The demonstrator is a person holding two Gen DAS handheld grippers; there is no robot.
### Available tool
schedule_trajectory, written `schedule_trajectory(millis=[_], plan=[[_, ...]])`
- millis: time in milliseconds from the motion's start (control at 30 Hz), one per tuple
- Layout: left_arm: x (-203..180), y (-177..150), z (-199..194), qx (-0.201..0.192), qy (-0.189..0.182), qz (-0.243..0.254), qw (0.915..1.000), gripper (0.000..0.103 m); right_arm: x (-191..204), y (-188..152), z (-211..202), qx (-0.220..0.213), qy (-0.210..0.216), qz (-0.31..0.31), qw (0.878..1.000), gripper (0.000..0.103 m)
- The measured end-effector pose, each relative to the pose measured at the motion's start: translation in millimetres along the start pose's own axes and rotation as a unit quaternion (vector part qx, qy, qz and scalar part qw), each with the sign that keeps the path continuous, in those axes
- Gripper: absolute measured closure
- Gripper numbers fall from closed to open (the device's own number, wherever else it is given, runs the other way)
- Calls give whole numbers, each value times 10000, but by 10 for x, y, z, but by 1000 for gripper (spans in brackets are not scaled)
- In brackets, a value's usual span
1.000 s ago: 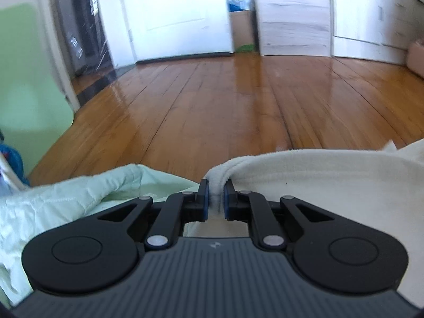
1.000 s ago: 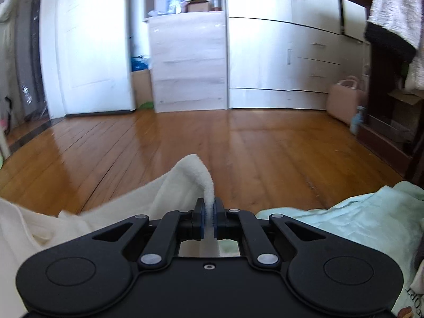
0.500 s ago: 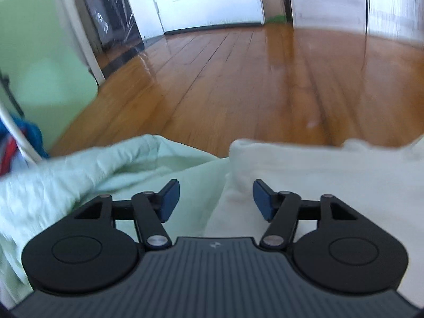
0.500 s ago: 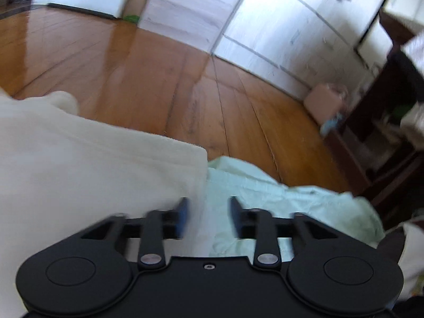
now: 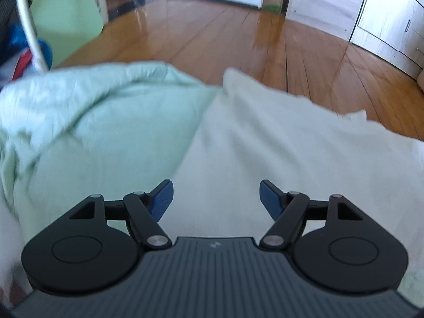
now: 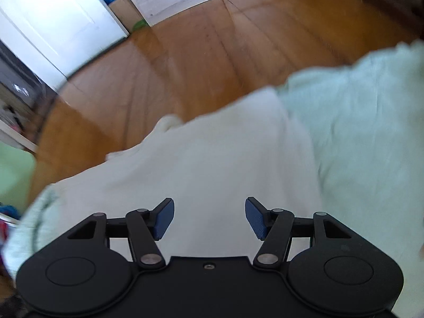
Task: Fold clothes
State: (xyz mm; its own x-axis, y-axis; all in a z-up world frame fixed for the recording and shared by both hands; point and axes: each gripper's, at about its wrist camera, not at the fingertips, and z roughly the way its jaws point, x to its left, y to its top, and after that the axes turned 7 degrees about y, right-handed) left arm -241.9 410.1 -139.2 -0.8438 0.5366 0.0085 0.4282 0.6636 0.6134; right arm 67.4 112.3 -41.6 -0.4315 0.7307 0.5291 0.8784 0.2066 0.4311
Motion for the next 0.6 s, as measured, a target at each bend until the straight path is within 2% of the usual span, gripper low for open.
schedule_trajectory(millis=[67, 100, 233, 300, 333, 400, 500, 600], plan=[[42, -89, -44, 122, -48, -220, 9997, 31, -132, -334, -60, -40, 224, 153, 9996, 38], [48, -122, -83, 143, -105, -303, 9994, 31, -184, -485, -96, -115, 194, 123, 9997, 38], [-5, -195, -317, 116, -120, -448, 9989, 31, -352, -1036, -258, -575, -355, -319, 9972, 38], [-71, -169, -432, 40, -165, -528, 9985, 31, -384, -1285, -423, -1069, -868, -542, 9890, 38], [-118, -157, -465, -13, -227, -569, 9981, 31, -415, -1376, -498, -1194, -941, -613, 9865, 38], [-215, -133, -523, -124, -363, -650, 9971, 31, -556, -1440, -563, -1177, -704, -345, 9900, 38], [-338, -117, -447, 0, -633, -780, 9949, 31, -749, -1466, -585, -1032, -246, 169, 9942, 38], [-289, -222, -344, 190, -804, -1104, 9904, 31, -799, -1478, -560, -1022, -134, 363, 9940, 38]])
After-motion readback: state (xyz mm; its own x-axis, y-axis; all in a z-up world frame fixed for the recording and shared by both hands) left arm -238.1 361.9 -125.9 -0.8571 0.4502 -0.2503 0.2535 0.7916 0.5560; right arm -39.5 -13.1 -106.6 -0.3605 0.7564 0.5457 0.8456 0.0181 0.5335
